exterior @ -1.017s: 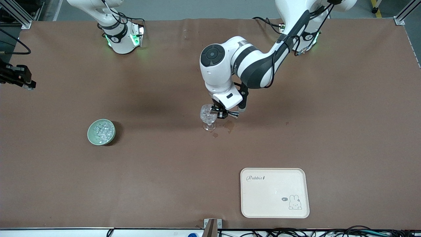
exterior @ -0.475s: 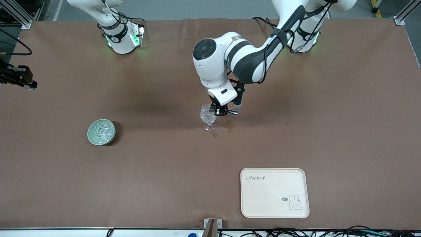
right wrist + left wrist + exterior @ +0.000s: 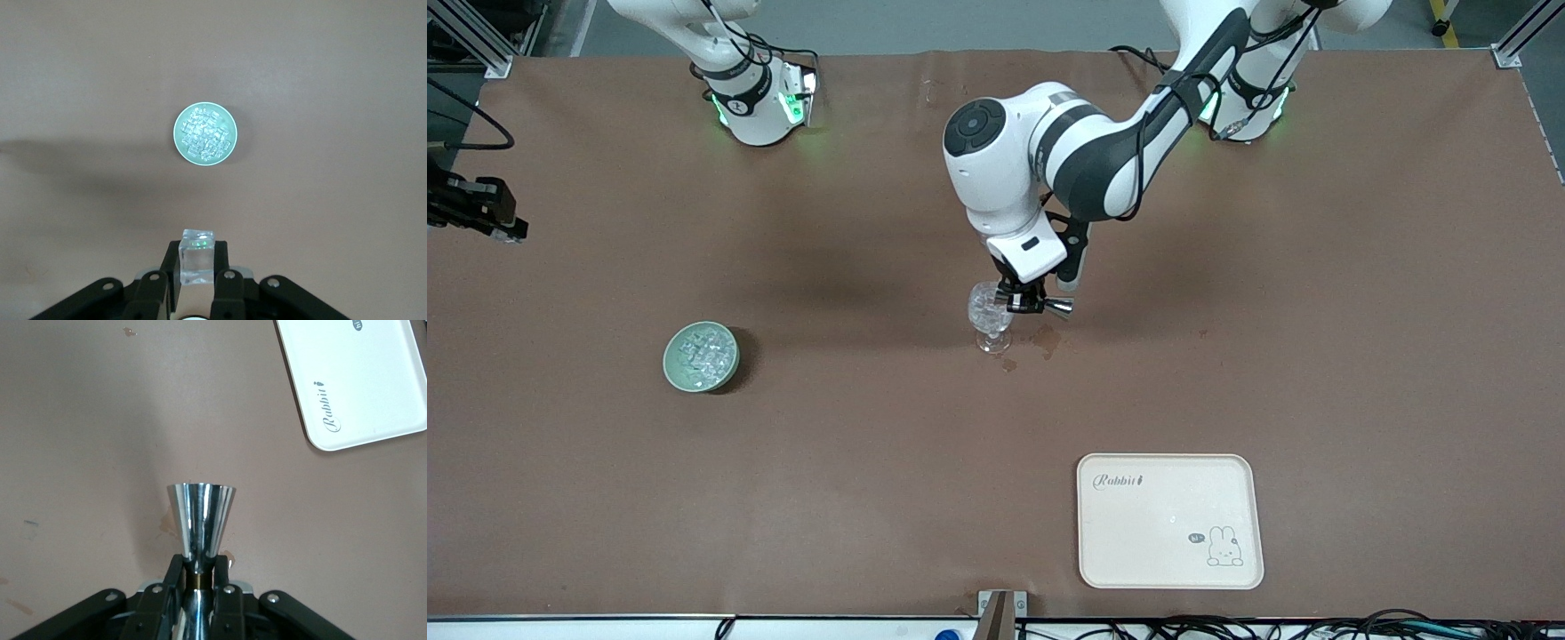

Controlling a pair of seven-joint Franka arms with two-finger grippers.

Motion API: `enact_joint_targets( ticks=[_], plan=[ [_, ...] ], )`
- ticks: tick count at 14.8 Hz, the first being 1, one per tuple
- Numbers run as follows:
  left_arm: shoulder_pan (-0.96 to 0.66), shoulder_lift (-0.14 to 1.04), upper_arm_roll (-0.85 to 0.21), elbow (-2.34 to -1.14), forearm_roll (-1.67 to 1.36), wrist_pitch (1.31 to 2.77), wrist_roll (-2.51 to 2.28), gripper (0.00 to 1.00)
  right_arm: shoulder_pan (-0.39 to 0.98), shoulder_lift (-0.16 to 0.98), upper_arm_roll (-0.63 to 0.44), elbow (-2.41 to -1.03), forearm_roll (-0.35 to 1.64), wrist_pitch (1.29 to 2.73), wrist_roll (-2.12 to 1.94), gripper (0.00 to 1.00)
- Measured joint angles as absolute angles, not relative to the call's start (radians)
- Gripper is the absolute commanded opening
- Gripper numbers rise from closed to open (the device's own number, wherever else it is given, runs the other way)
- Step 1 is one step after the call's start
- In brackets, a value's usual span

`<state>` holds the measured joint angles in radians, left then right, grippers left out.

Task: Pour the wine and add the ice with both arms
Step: 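Carry the jigger to the white tray with the left gripper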

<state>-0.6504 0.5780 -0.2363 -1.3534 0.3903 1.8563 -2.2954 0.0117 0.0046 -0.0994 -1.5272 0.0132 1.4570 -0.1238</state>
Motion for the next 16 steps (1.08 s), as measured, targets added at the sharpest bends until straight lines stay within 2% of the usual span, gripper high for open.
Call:
enact_joint_targets(
  ticks=[4,10,16],
  plan=[
    [-0.553,0.576,-0.236,-1.283,0.222,1.895,-2.210,0.02,0.012,0.005,-0.099,-1.528,0.013,1.458,-0.124,0.02],
    [-0.320,0.583,-0.231,-1.267,-0.163,2.187,-2.030,0.03,0.076,0.019,-0.084,-1.544,0.017,1.523,-0.078,0.02],
    [-0.109,0.726,-0.227,-1.281,-0.707,2.339,-1.624,0.03,0.226,0.113,-0.077,-1.556,0.042,1.638,0.127,0.01]
  ],
)
